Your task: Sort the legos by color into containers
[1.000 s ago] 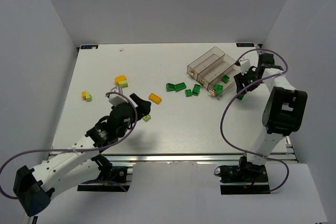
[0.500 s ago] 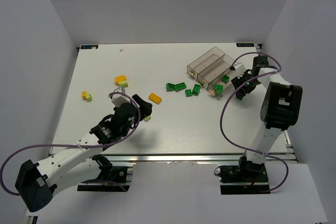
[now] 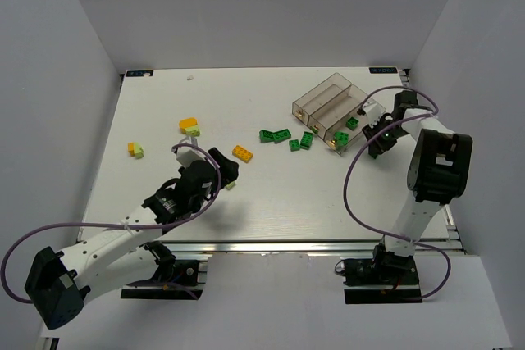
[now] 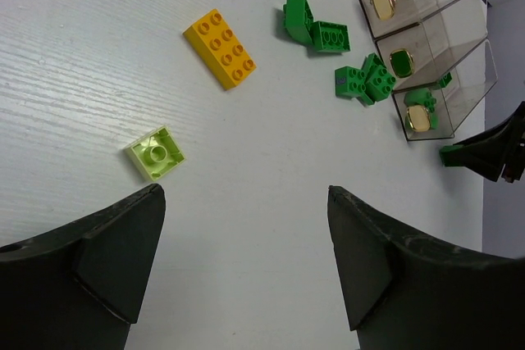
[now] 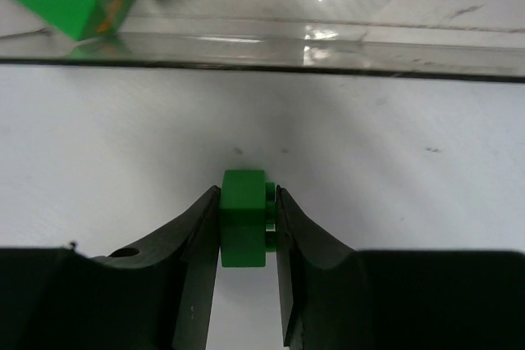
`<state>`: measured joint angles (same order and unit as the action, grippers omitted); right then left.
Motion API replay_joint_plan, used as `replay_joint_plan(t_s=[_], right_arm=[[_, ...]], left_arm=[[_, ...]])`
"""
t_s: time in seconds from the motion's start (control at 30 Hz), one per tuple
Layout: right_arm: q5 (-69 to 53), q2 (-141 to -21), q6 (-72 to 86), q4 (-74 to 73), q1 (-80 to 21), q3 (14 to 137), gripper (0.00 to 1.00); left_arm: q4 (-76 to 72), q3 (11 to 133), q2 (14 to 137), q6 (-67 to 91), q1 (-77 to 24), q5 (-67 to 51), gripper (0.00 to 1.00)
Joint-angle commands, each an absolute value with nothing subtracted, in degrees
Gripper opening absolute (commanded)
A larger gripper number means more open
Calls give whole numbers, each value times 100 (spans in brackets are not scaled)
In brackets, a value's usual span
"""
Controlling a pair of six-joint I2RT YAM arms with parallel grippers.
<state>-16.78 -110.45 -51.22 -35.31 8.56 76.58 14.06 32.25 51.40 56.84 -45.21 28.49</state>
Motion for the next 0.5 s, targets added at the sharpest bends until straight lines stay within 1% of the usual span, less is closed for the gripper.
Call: replay_joint_plan(t_s=[0.0,0.13,0.2,0.27,0.37,0.4,0.43,0.47], right_arm=[[-2266,-10399,-5335,-3814,861,7567,10],[-2820,-10108,-5247,-4253,861,7752,5],[-3328,-9950,-4889,-4351,861,7953,2],[-3838,-9923,-3925,-3966,853,8172,0],[-4061,-10484,-2596,-3211,774,8823,0],[-3956,-10520,-2358,-2895,713,8833,1],[-3851,-10590,-2225,-2692,642,8850,4],[-3754,-10721,-2250,-2655,572,8885,13]], left_arm=[[1275,3340,5142,5625,-4509,2821,90],[1222,3340,5185,5599,-4509,2795,90],[1178,3357,5247,5555,-4509,2760,90],[1117,3375,5326,5502,-4509,2699,90],[1011,3340,5335,5467,-4500,2549,90],[993,3314,5318,5475,-4509,2531,90],[993,3313,5309,5484,-4500,2523,90],[993,3305,5309,5484,-4500,2514,90]])
